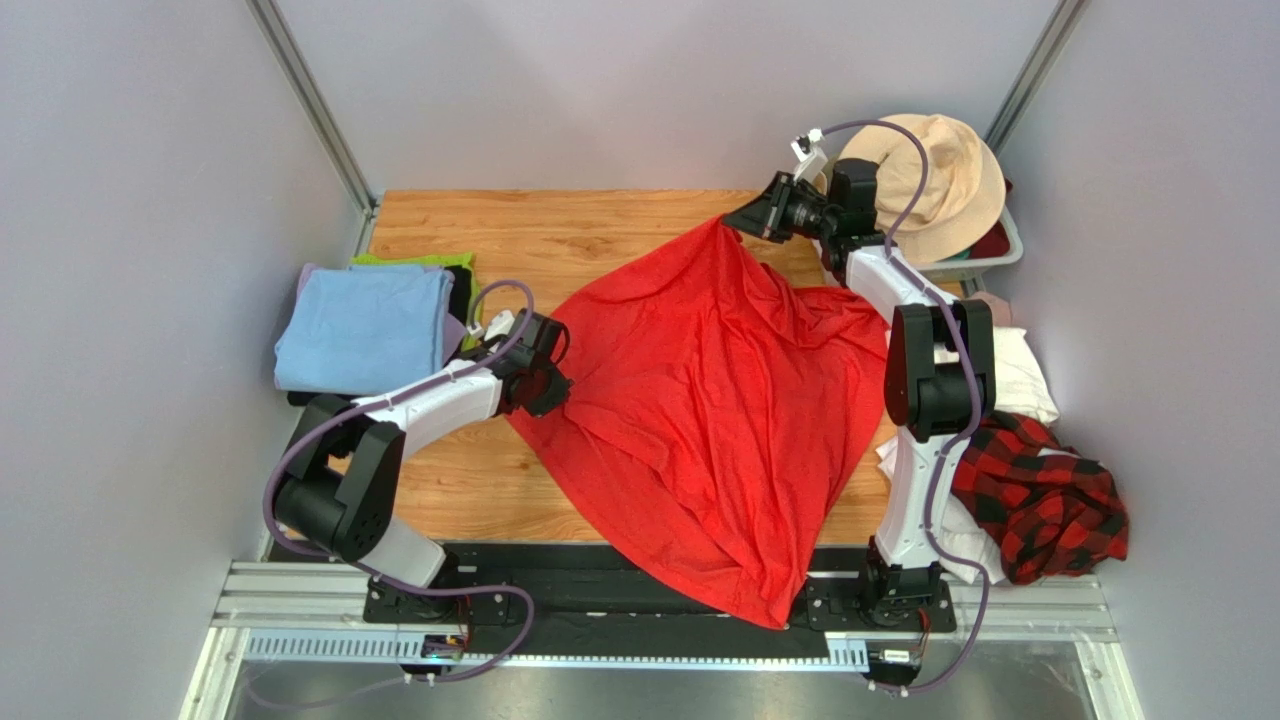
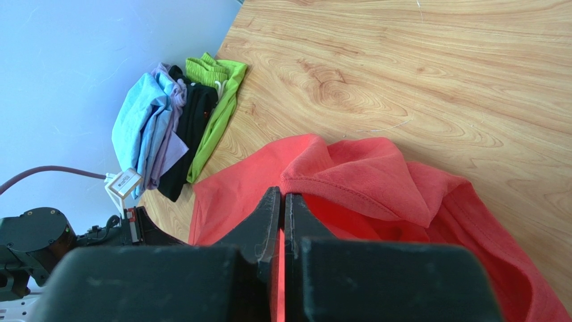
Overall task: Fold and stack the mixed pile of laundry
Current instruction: Flatten out the tank top at the center of the board.
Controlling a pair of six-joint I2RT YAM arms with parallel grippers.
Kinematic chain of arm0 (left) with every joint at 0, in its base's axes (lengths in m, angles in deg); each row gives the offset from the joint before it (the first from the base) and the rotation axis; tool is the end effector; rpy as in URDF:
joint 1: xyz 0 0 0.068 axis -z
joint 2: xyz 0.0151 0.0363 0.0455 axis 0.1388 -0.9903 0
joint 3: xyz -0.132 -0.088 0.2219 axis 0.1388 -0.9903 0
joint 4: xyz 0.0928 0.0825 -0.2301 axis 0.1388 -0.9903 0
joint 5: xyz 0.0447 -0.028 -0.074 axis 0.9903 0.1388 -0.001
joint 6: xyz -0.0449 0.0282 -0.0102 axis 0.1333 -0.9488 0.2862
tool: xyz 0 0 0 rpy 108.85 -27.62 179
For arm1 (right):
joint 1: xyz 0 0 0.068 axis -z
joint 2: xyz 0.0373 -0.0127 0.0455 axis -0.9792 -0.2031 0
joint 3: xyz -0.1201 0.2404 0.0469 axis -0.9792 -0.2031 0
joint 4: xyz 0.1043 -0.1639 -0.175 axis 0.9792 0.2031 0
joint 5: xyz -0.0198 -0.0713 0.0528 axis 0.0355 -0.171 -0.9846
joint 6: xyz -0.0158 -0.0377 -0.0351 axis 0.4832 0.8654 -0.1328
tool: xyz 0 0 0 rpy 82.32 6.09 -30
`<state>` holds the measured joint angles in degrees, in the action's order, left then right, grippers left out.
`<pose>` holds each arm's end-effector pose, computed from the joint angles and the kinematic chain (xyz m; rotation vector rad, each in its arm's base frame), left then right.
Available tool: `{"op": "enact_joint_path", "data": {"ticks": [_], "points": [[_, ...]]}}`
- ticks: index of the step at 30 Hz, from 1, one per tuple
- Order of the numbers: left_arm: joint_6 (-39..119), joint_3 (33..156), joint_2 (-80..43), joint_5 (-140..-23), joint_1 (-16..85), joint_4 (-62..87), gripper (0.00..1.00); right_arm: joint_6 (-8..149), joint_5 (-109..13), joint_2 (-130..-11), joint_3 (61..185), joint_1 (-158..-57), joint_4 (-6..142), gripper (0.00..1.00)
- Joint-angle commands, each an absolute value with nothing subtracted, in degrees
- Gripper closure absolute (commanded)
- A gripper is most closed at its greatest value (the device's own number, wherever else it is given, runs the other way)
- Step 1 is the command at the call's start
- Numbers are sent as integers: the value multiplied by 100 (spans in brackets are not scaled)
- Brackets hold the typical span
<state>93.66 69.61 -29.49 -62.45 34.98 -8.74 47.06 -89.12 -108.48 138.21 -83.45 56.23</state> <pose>0.2602 -0.1252 0.1745 -0.9097 2.4429 -0.3512 0.4806 0.0704 0.2556 -0.2068 1.9203 1.2041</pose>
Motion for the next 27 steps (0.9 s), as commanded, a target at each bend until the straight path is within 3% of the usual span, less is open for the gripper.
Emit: {"op": "enact_joint_path", "data": {"ticks": [1,9,13,17,27], "points": [[9225,7106,-2796,-6133,3487,-991,100,4653,-9055,-10552,13859,-8329,5305,100],[8805,7457,-2453,-5790,3487,-1499,100,4645,-9047,-10499,13885,-8311,5367,100],[8198,8019,-2304,-5596,3435,-1992,100,4671,-8749,-10552,14724,-8197,6191,100],[7434,9001,-2181,-5649,3198,-2553,100,4540,-8652,-10623,15597,-7891,7220,100],[5273,12165,-2022,-6175,2337,-3680,100,3547,-8625,-10210,17346,-7178,7977,100]]}}
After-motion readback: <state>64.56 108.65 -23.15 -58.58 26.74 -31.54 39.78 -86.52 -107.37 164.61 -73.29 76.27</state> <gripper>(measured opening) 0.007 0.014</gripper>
